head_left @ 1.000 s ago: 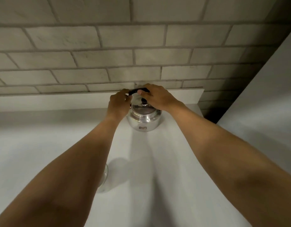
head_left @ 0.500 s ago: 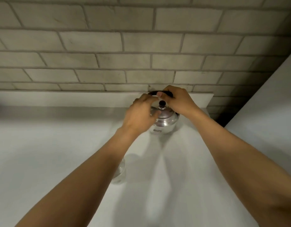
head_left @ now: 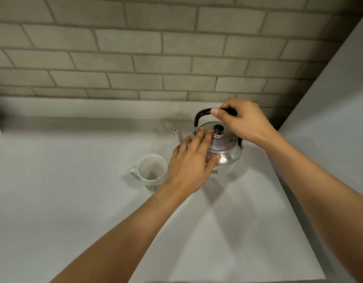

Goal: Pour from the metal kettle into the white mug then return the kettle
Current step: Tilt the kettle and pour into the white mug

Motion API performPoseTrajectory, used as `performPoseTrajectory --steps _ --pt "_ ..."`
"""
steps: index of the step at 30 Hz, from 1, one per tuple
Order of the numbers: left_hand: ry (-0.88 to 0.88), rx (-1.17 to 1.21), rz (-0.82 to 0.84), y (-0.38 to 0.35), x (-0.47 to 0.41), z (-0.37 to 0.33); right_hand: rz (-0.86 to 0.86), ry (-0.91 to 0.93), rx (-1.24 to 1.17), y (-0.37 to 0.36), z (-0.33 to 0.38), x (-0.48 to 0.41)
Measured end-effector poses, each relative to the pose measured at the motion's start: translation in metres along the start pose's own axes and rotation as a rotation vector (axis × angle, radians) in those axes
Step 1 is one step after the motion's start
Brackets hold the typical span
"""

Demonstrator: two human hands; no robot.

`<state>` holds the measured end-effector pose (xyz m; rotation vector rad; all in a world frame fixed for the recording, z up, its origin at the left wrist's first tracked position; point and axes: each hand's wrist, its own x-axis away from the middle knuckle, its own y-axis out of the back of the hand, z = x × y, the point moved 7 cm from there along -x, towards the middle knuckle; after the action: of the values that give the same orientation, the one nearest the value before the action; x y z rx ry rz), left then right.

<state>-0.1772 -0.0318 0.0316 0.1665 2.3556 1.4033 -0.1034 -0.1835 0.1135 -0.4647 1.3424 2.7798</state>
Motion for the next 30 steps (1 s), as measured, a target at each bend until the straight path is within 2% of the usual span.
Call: performPoseTrajectory --steps 7,12,21,30 --pt "0.007 0.197 0.028 -0.011 0.042 -0.004 0.041 0.028 0.011 -0.002 0.019 0.043" --pt "0.016 0.202 0.047 -0.011 0.053 -0.006 0.086 0.08 0.052 -0.005 0.035 0.052" --pt "0.087 0.324 -0.057 0.006 0.06 -0.004 0.133 0.179 0.133 -0.004 0.074 0.04" --pt "0.122 0.453 -0.111 0.014 0.059 0.005 0.267 0.353 0.24 -0.021 0.115 0.031"
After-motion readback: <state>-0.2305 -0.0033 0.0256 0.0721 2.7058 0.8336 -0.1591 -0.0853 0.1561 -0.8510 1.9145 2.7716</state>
